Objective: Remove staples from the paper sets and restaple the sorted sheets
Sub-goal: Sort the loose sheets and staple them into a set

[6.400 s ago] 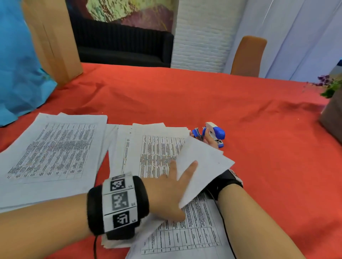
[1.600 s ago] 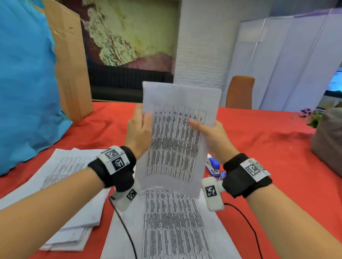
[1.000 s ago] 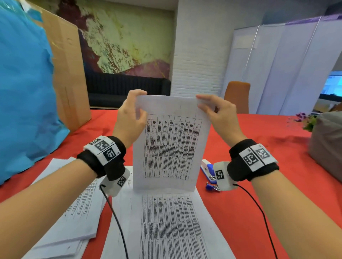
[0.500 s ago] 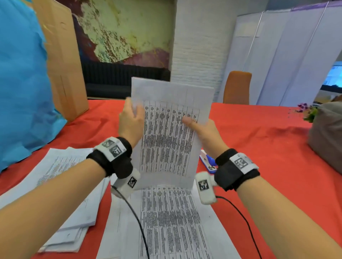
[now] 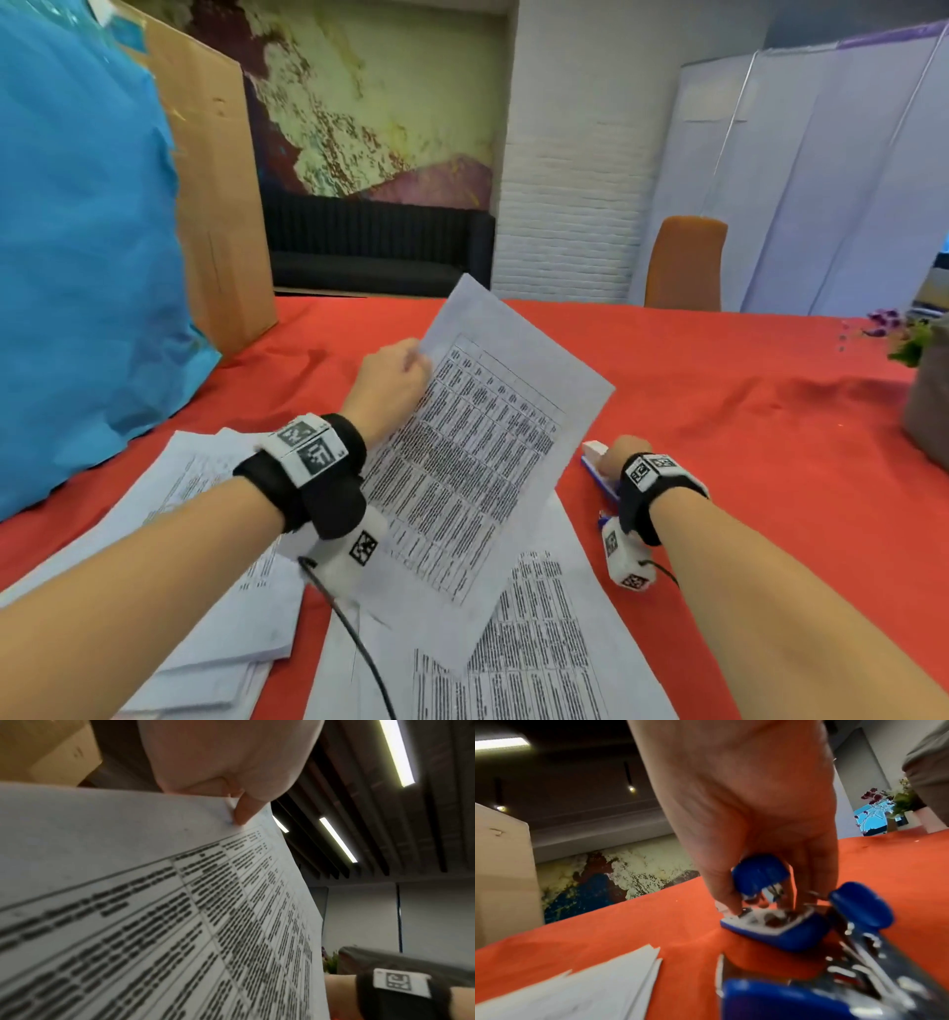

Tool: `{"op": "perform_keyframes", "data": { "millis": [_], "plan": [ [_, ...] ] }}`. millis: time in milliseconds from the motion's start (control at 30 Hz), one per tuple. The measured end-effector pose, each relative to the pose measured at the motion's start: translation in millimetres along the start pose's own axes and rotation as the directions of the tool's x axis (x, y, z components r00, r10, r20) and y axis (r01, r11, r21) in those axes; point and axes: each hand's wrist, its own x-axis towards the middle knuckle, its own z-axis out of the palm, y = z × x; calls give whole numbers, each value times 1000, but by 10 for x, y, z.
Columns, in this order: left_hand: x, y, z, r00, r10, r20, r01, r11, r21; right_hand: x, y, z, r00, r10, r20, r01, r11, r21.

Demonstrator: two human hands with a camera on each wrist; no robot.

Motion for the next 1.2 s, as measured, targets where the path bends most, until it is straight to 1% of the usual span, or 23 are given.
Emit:
{"op": "perform_keyframes", "data": {
  "millis": [67, 100, 133, 167, 200, 233, 267, 300, 333, 367, 400, 433, 500, 600, 633, 700, 767, 900, 1033, 1067, 1100, 1167, 1200],
  "plan": [
    [-21, 13, 25, 1000, 6, 11, -5, 999, -43, 74, -25, -80, 996, -1, -89, 12, 993, 118],
    [-23, 32, 37, 1000, 12, 19, -11, 999, -46, 116, -57, -143, 988, 7, -151, 27, 975, 220],
    [-28, 57, 57, 1000, 20, 24, -19, 999, -38, 150, -81, -214, 976, 37, -217, 48, 926, 374],
    [-25, 75, 84, 999, 20, 24, -20, 999, -25, 149, -116, -314, 946, 86, -313, 114, 816, 567],
    [-22, 95, 114, 1000, 12, 25, -12, 1000, -13, 115, -162, -446, 901, 151, -406, 210, 667, 715],
    [-14, 104, 149, 1000, 3, 28, -2, 1000, -6, 56, -226, -592, 862, 205, -463, 313, 505, 804],
    [-6, 117, 188, 999, -4, 34, 4, 1000, 4, -41, -315, -758, 837, 223, -500, 408, 353, 842],
    [3, 127, 229, 999, -8, 41, 7, 1000, 21, -136, -402, -894, 829, 214, -517, 478, 208, 853],
    [1, 150, 270, 999, -2, 47, 0, 999, 42, -211, -495, -997, 835, 185, -518, 512, 81, 855],
    [2, 178, 310, 999, 7, 49, -10, 998, 63, -291, -583, -1065, 847, 151, -509, 517, -17, 856],
    [0, 217, 341, 999, 16, 44, -20, 996, 82, -354, -667, -1095, 866, 108, -488, 497, -88, 863],
    [2, 253, 369, 999, 22, 38, -26, 996, 91, -435, -742, -1097, 881, 58, -469, 472, -129, 872],
    [12, 314, 406, 999, 33, 22, -35, 994, 107, -554, -850, -1034, 887, -17, -462, 457, -121, 881],
    [-22, 374, 433, 998, 57, 12, -58, 985, 165, -702, -928, -938, 837, -37, -545, 544, -41, 838],
    [-30, 379, 445, 997, 73, 18, -75, 981, 181, -736, -949, -939, 828, -30, -560, 559, -46, 828],
    [-54, 393, 473, 994, 102, 24, -105, 973, 204, -768, -991, -972, 831, -28, -555, 550, -96, 829],
    [-51, 393, 505, 992, 124, 5, -122, 972, 200, -772, -1032, -1014, 840, -25, -542, 538, -94, 838],
    [-48, 386, 525, 987, 161, -19, -154, 968, 200, -738, -1065, -1043, 830, 41, -557, 557, 7, 831],
    [-94, 394, 526, 980, 198, 4, -197, 968, 154, -710, -1060, -1073, 844, 66, -532, 526, 86, 846],
    [-87, 382, 521, 981, 194, 20, -195, 970, 143, -713, -1060, -1068, 855, 50, -517, 512, 83, 855],
    [-78, 364, 510, 983, 178, 39, -181, 974, 134, -706, -1059, -1065, 866, 35, -498, 496, 48, 867],
    [-53, 309, 468, 989, 130, 70, -138, 982, 125, -663, -1031, -1103, 898, 39, -438, 440, -53, 896],
    [-33, 264, 428, 993, 92, 79, -100, 989, 112, -633, -998, -1142, 913, 78, -400, 407, -101, 908]
  ]
}}
